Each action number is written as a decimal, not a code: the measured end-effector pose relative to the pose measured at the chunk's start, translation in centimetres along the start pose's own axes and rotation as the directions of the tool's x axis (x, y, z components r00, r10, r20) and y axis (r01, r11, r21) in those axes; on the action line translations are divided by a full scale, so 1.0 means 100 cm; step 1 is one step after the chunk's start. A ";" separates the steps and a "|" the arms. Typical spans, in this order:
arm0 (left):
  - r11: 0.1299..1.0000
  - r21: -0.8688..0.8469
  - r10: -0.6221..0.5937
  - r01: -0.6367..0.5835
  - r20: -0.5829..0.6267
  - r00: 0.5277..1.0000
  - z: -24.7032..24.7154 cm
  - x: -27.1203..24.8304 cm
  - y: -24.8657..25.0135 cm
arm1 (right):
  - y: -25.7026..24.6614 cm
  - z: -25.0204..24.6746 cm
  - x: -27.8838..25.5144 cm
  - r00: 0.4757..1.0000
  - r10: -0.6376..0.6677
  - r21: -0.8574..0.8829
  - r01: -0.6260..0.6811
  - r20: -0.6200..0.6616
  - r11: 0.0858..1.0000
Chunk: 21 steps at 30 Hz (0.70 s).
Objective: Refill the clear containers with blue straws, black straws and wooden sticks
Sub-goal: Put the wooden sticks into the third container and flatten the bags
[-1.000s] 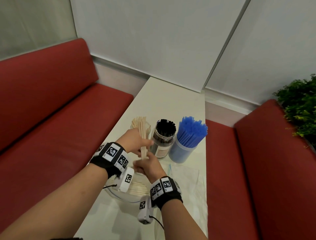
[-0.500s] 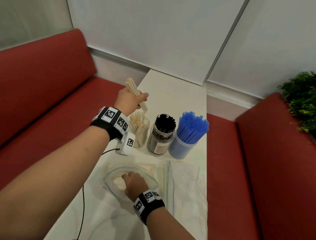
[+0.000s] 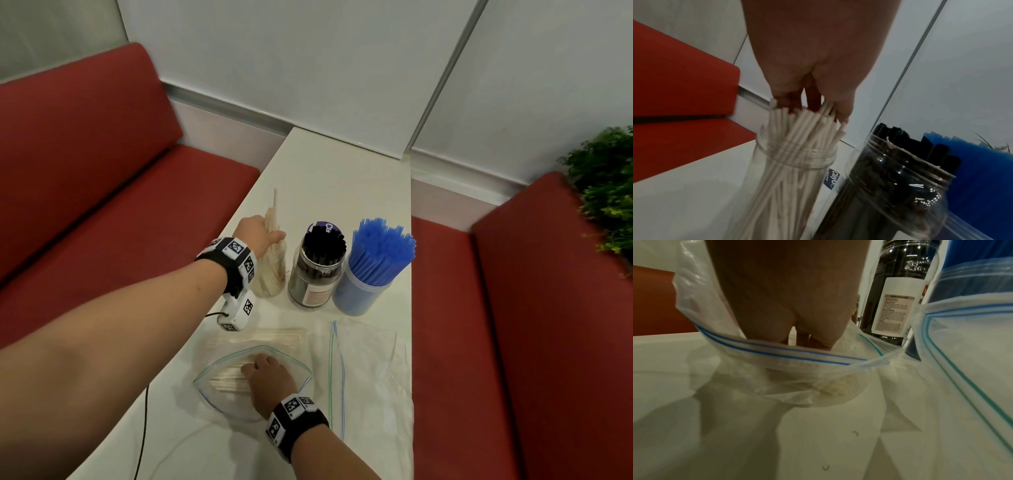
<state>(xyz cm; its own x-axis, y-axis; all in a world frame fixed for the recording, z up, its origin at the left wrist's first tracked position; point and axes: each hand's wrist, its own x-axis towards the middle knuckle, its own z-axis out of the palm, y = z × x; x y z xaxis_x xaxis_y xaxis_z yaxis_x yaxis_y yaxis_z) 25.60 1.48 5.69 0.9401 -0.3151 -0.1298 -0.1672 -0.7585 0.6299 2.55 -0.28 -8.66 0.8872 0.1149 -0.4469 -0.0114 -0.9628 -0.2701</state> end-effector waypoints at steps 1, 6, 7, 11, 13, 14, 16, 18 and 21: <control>1.000 0.008 0.003 -0.003 0.008 1.000 0.001 0.000 0.000 | 0.000 0.001 0.001 1.000 0.001 0.010 -0.001 -0.002 1.000; 0.981 -0.191 0.013 -0.039 -0.132 0.991 -0.003 0.002 0.006 | 0.001 0.007 0.004 1.000 0.018 0.016 -0.018 -0.011 1.000; 0.974 -0.213 0.027 -0.071 -0.201 0.979 -0.005 0.002 0.008 | 0.000 0.008 0.005 1.000 0.020 0.005 -0.020 -0.010 1.000; 0.964 -0.068 0.227 -0.256 -0.291 0.930 -0.007 0.001 0.008 | -0.003 0.008 0.008 0.999 0.031 -0.059 -0.032 -0.014 0.998; 0.941 0.040 0.337 -0.335 -0.191 0.922 -0.002 0.001 0.004 | -0.004 0.008 0.008 1.000 0.024 -0.064 -0.025 -0.015 0.998; 0.927 0.122 0.368 -0.356 -0.099 0.925 0.003 0.000 0.000 | -0.004 0.008 0.007 1.000 0.023 -0.062 -0.024 -0.016 0.998; 0.869 0.315 0.357 -0.382 0.137 0.924 0.013 -0.003 -0.010 | -0.003 0.008 0.005 0.999 0.031 -0.049 -0.032 -0.019 0.998; 0.790 0.467 0.286 -0.397 0.293 0.913 0.021 -0.007 -0.021 | -0.002 0.009 0.003 0.999 0.040 -0.031 -0.040 -0.024 0.999; 0.806 0.448 0.286 -0.388 0.279 0.917 0.018 -0.007 -0.016 | -0.002 0.008 0.001 0.999 0.051 -0.029 -0.051 -0.016 0.998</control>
<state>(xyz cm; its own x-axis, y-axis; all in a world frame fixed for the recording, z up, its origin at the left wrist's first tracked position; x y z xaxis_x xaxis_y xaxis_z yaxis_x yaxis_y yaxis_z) 24.66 1.86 3.41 0.7311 -0.6649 -0.1528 -0.6322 -0.7445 0.2147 2.28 0.12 -9.34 0.8926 0.0619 -0.4466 -0.0437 -0.9740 -0.2224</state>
